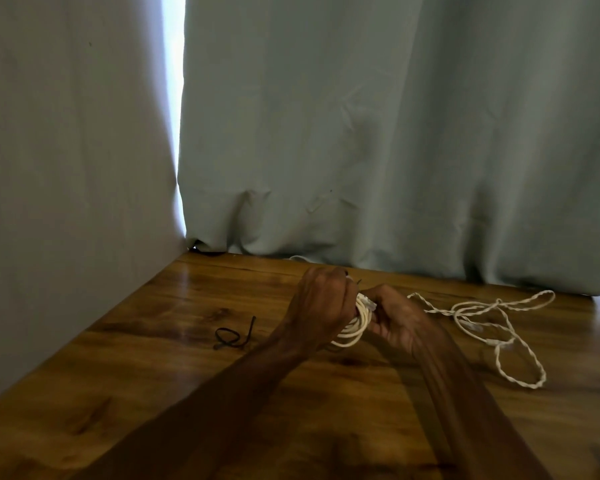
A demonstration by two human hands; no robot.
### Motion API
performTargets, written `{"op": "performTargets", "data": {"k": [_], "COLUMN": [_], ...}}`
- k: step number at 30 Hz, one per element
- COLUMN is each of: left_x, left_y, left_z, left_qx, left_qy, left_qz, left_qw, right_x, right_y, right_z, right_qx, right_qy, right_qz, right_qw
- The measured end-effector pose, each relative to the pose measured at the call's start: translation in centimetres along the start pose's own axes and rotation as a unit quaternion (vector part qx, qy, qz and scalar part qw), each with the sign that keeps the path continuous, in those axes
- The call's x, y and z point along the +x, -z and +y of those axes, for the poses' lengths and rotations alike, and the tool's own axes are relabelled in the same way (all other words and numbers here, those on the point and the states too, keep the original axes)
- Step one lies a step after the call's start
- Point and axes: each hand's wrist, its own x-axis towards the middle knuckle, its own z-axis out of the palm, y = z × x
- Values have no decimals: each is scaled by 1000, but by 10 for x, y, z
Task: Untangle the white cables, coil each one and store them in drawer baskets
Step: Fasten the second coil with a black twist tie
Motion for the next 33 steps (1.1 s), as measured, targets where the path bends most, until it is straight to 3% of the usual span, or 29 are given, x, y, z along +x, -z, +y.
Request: {"op": "performTargets", "data": {"k": [3,7,10,13,18,20,22,24,27,30,33], "left_x": [0,5,0,-10,-14,-18,-23,-25,-26,-23,-18], "left_y": [3,9,4,-4,-12,-15,-15,-13,-12,-13,-14], "left_z": [1,0,-1,-7,-21,-32,-42,-48,-60,-64,-61], "left_qx": [9,-69,-43,15,65,47,24,6,-29,-113,-173], "left_qy": [-8,-22,-37,-21,24,74,113,153,199,256,289], "left_qz": [17,4,36,58,29,17,-4,-47,-69,-69,-69], "left_qw": [1000,997,998,998,997,996,993,987,977,958,939], "right_x": [-3,-3,-4,0,1,-1,-8,-15,-24,-22,-25], "right_y": [1,3,0,-3,-13,-17,-22,-27,-43,-55,-60], "right_z": [0,4,6,7,7,7,6,5,9,22,28], "right_qx": [33,40,70,64,-27,-111,-177,-181,-283,-450,-440], "right_qy": [-20,-40,-49,-21,66,178,312,388,387,394,374], "right_qz": [-32,-40,-46,-33,8,73,133,108,5,5,0], "right_qw": [999,998,995,997,997,975,924,897,878,802,816]}}
